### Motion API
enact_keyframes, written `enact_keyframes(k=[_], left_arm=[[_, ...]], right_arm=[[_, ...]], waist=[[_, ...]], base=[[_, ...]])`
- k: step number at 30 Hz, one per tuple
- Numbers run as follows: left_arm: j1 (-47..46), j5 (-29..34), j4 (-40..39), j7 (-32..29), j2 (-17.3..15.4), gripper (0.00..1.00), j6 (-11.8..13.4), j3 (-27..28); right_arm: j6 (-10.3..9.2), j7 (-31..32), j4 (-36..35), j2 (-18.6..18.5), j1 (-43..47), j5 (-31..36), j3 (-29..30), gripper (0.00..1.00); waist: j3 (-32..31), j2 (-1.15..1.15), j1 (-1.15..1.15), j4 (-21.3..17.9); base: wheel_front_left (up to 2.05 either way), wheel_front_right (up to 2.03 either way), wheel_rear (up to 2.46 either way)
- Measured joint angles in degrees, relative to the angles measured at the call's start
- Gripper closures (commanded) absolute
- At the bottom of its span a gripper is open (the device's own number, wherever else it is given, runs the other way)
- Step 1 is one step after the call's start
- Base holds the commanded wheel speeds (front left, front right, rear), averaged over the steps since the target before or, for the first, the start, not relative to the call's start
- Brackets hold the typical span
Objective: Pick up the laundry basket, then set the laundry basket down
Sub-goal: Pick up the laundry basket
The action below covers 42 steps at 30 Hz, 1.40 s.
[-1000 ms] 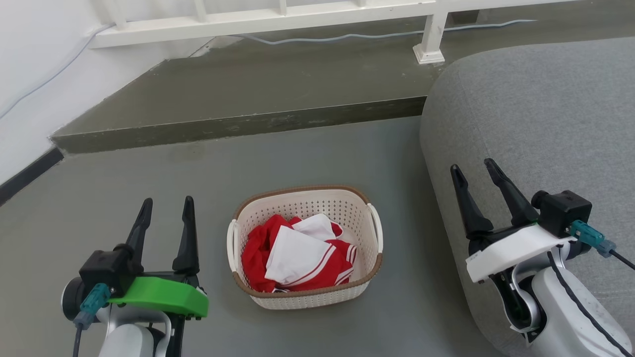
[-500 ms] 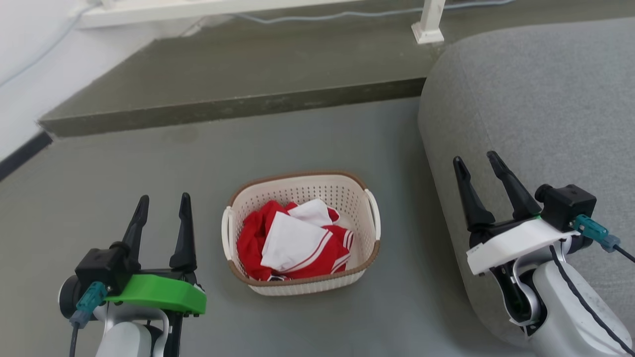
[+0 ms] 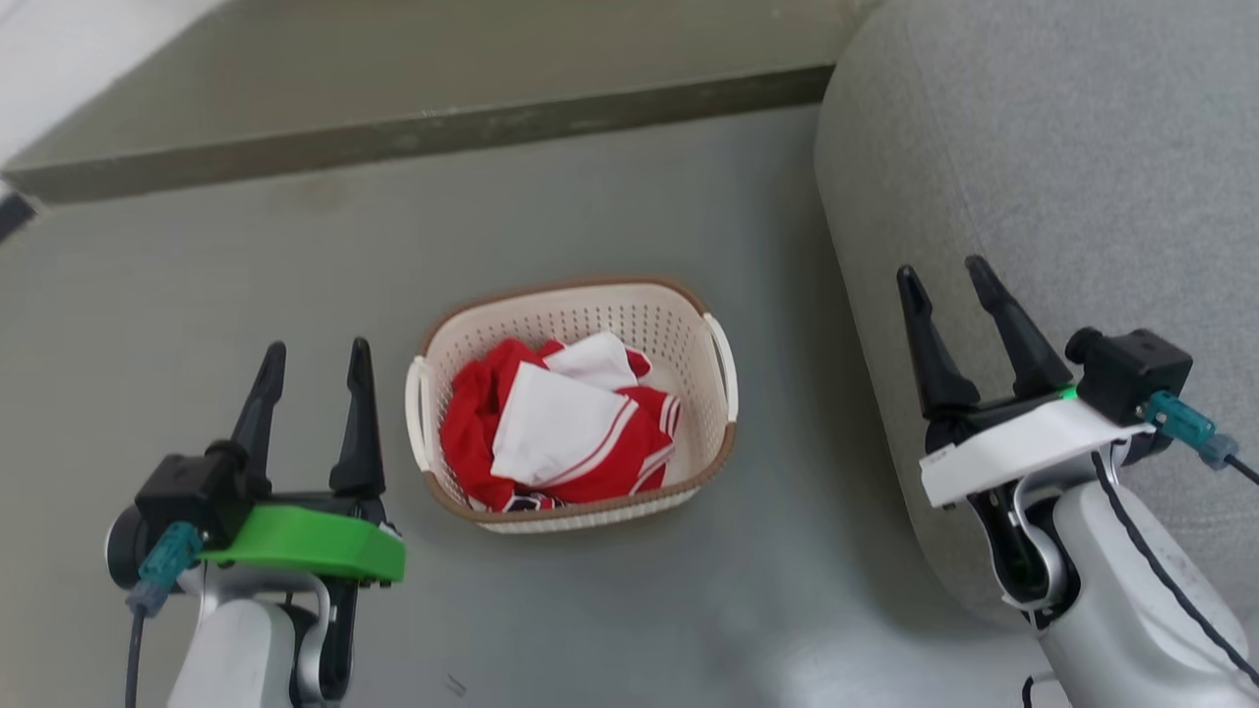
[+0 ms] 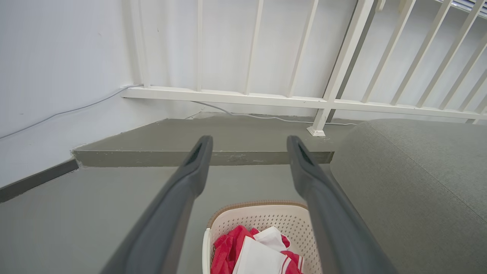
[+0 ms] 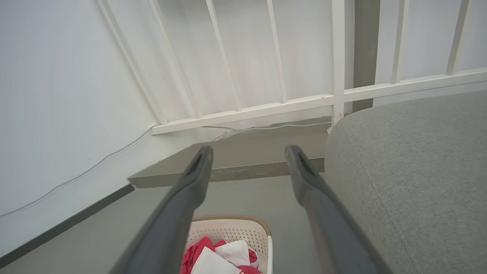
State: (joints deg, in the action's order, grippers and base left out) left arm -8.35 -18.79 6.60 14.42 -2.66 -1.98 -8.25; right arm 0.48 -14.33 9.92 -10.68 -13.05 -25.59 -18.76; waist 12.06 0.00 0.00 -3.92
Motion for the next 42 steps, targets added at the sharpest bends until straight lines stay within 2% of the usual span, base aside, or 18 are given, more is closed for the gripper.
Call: enact_keyframes(k=[12, 26, 42], left_arm=[[-4.38, 1.51, -0.03, 0.01, 0.04, 0.00, 0.00, 0.00], [-9.68, 2.24, 1.44, 0.01, -0.34, 0.00, -0.01, 0.89], [-19.43, 2.86, 8.64, -1.35, -1.56, 0.00, -0.01, 1.69]], right_arm=[[0.21, 0.00, -0.35, 0.65, -3.59, 0.43, 1.10, 0.00], [1.82, -0.01, 0.87, 2.42, -9.70, 0.96, 1.18, 0.00], [3.54, -0.07, 9.70, 3.70, -19.24, 0.85, 0.73, 0.00]], waist=[[6.73, 0.00, 0.00, -1.28], [15.88, 0.00, 0.00, -2.27], [27.05, 0.00, 0.00, -2.48]], base=[[0.00, 0.00, 0.00], [0.00, 0.00, 0.00], [0.00, 0.00, 0.00]])
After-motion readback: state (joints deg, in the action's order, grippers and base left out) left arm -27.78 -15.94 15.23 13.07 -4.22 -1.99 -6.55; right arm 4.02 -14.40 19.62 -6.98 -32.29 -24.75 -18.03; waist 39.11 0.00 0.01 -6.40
